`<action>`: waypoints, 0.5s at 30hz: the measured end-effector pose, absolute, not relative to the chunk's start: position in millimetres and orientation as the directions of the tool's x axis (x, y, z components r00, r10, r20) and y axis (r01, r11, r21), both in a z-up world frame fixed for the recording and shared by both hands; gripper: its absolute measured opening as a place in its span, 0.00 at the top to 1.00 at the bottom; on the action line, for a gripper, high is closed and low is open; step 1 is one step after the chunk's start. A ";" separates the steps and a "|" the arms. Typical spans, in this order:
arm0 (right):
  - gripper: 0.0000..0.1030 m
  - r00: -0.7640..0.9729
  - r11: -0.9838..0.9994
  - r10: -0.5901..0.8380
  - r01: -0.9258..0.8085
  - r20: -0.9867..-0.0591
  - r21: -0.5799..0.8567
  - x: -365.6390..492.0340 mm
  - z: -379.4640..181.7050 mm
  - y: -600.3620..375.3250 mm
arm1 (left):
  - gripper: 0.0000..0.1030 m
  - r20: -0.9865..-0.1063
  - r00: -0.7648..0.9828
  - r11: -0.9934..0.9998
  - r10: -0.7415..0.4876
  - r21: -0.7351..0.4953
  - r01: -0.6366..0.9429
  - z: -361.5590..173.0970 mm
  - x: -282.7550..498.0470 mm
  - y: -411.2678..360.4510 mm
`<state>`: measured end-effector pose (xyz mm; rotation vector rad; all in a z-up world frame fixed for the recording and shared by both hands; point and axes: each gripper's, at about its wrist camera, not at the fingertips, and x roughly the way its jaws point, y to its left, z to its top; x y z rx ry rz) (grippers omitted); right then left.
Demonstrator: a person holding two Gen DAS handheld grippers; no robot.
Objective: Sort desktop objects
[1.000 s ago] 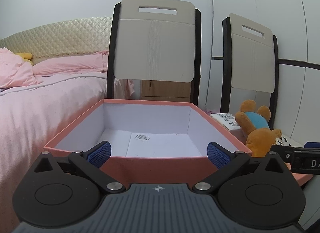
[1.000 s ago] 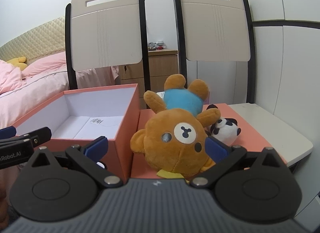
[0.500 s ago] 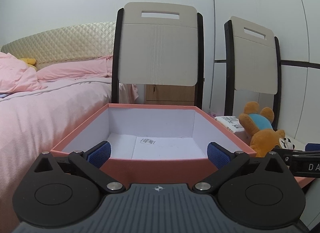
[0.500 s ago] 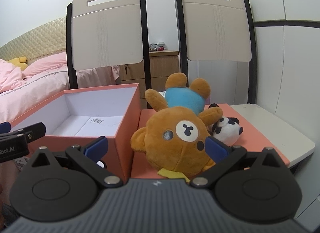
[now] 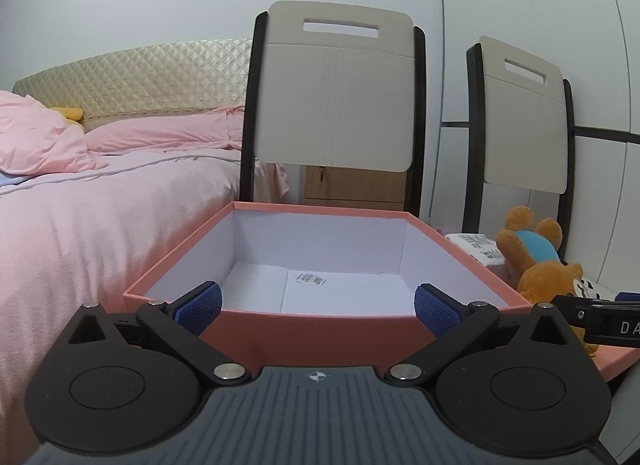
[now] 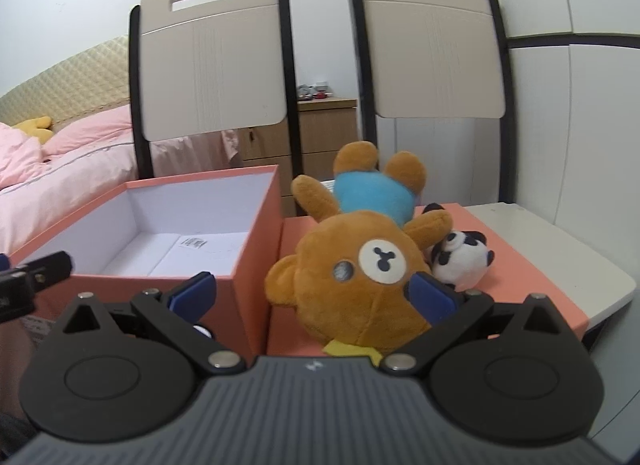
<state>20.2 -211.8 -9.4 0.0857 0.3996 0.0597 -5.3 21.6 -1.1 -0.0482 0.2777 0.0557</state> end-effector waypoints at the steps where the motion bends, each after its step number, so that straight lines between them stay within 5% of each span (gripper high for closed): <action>1: 0.00 0.921 0.995 0.070 -0.037 -0.382 0.094 20.0 -9.2 -211.9 | 0.00 -0.280 0.958 0.997 0.055 -0.038 -0.068 -1.2 -5.1 22.0; 15: 0.00 0.925 0.992 0.112 -0.084 -0.362 0.093 16.8 -10.3 -208.2 | 0.00 -0.284 0.957 0.996 0.063 -0.035 -0.076 0.1 -8.3 19.4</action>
